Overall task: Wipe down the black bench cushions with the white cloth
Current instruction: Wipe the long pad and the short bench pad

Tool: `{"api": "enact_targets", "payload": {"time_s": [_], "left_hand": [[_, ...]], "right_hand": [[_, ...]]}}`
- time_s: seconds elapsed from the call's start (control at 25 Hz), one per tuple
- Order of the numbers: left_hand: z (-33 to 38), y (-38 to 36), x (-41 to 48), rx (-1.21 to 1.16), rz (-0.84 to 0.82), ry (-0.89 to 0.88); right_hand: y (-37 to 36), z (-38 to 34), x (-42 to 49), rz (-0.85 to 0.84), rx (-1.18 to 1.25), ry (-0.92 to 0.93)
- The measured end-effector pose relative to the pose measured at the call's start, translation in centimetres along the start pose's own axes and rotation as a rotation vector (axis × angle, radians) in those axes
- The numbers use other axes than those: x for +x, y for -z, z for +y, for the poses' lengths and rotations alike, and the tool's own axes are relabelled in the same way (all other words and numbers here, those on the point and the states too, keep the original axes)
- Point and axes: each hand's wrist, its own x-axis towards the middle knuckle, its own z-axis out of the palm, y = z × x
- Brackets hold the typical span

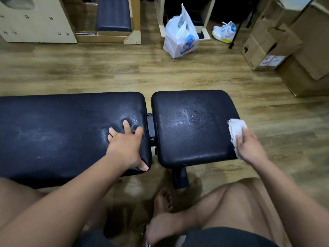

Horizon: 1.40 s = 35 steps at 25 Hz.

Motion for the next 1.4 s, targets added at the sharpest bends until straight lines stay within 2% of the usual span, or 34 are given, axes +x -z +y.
{"api": "enact_targets", "payload": {"time_s": [0.08, 0.2, 0.52, 0.68, 0.76, 0.84, 1.0, 1.12, 1.2, 1.24, 1.32, 1.4], "left_hand": [[-0.3, -0.5, 0.0, 0.012, 0.042, -0.022], [-0.4, -0.6, -0.1, 0.032, 0.058, -0.033], [0.6, -0.4, 0.4, 0.068, 0.009, -0.008], [1.1, 0.0, 0.9, 0.074, -0.030, 0.012], [1.3, 0.1, 1.1, 0.077, -0.044, 0.018], [1.2, 0.2, 1.2, 0.084, -0.065, 0.029], [1.2, 0.4, 1.2, 0.065, -0.080, 0.042], [1.1, 0.5, 1.1, 0.051, -0.072, 0.044], [0.9, 0.4, 1.0, 0.030, -0.056, 0.044], [0.9, 0.4, 0.9, 0.025, -0.055, 0.045], [0.9, 0.3, 0.8, 0.025, -0.055, 0.050], [0.9, 0.3, 0.9, 0.034, -0.062, 0.060]], "right_hand": [[-1.0, 1.7, -2.2, 0.068, -0.026, 0.053], [-0.7, 1.8, -0.9, 0.081, 0.093, 0.001], [0.4, -3.5, 9.9, 0.033, 0.283, -0.083], [0.7, -8.5, 16.3, 0.049, 0.174, -0.038], [0.1, -12.6, 17.2, 0.031, 0.003, 0.065], [-1.9, -18.1, 15.0, 0.006, -0.183, 0.284], [-6.1, -27.5, 8.4, -0.053, -0.186, 0.669], [-6.4, -26.2, 8.5, -0.114, -0.193, 0.844], [-5.0, -23.0, 10.4, -0.064, -0.168, 0.801], [-4.2, -20.8, 11.9, -0.014, -0.185, 0.721], [-2.1, -15.1, 15.7, 0.030, -0.235, 0.503], [0.3, -9.9, 17.4, -0.018, -0.197, 0.278]]}}
